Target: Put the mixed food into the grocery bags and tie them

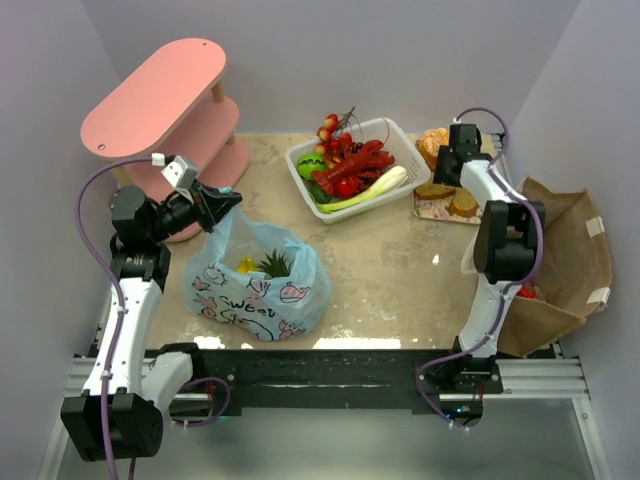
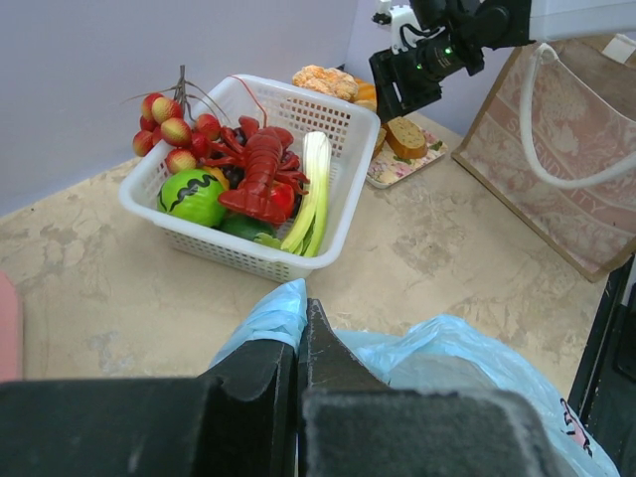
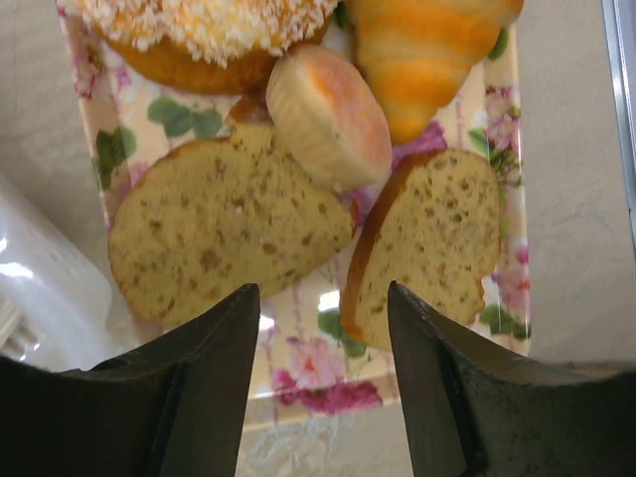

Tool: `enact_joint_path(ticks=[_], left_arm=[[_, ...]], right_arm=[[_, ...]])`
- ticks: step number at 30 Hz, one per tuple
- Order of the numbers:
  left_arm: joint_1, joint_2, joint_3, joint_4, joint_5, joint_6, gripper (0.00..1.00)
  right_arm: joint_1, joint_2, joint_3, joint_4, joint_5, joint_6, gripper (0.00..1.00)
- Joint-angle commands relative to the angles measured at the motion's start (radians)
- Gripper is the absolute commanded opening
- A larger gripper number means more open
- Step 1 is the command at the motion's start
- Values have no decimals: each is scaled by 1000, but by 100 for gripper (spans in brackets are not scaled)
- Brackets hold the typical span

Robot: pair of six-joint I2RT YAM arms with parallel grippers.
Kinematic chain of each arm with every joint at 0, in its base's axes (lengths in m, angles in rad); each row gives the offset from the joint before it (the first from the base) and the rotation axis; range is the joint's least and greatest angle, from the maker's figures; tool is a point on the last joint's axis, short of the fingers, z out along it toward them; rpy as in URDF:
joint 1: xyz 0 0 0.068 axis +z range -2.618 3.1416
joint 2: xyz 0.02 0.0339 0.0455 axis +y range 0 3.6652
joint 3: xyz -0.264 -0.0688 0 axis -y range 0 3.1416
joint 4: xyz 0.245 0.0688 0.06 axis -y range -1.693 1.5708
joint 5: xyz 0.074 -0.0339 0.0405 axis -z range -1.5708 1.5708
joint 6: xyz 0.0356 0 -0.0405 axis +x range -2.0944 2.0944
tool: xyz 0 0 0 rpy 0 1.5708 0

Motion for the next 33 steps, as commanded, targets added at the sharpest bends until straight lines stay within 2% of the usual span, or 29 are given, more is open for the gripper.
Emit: enact_joint_path(ticks=[1, 5, 11, 18, 27, 30, 33], left_arm=[[6, -12, 1, 41, 12, -8, 0], [8, -3, 1, 38, 14, -9, 0], [6, 0, 0, 38, 19, -9, 0], [6, 8, 0, 38, 17, -8, 0], [6, 5, 0, 38, 14, -9, 0], [6, 5, 0, 38, 12, -6, 0], [6, 3, 0, 38, 14, -8, 0]], right_arm=[[-26, 38, 155, -16, 53, -37, 57], [-37, 124, 262, -28, 64, -93, 55], [-39, 259, 417, -103, 59, -199, 48], [-42, 224, 359, -70, -48, -183, 51], [-43, 284, 394, -114, -28, -184, 56], [-43, 288, 397, -127, -56, -179, 55], [-46, 299, 403, -126, -57, -178, 49]])
